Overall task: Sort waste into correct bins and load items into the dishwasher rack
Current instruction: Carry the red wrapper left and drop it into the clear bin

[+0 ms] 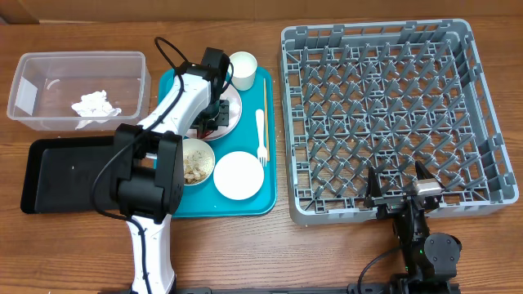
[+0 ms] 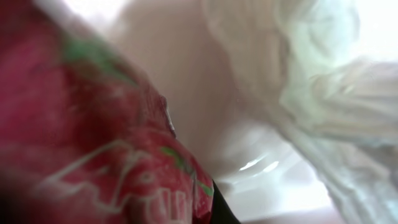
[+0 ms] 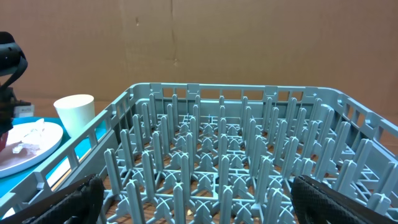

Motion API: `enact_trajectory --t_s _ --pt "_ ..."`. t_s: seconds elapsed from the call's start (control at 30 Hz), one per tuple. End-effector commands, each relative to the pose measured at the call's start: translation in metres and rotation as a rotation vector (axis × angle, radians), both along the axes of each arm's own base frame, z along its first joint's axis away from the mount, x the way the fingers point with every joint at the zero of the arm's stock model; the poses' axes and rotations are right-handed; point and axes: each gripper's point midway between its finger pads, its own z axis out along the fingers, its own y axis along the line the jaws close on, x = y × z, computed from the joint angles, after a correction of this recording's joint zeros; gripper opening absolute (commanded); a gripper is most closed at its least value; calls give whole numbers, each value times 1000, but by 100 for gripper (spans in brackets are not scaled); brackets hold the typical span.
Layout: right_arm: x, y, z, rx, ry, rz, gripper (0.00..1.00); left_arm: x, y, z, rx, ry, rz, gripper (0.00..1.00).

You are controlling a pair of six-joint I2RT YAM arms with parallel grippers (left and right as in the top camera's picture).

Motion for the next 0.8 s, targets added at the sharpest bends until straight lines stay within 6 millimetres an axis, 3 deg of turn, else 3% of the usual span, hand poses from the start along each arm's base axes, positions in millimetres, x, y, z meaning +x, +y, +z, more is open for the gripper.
enact_trajectory --t_s 0.0,0.23,0.47,0.53,0.6,0.77 --pt "0 -1 -2 -4 -4 -3 100 0 9 9 50 -9 10 4" --pt "0 -1 -2 -4 -4 -3 100 16 7 50 49 -50 12 4" --pt "0 -1 -2 -4 -4 -3 100 45 10 126 66 -185 18 4" --pt "0 -1 -2 -4 -4 -3 100 52 22 150 95 -233 41 4" --pt "0 -1 -2 -4 -4 -3 100 54 36 161 113 -249 69 4" --pt "0 -1 -2 -4 -4 -3 100 52 84 163 131 -232 169 4"
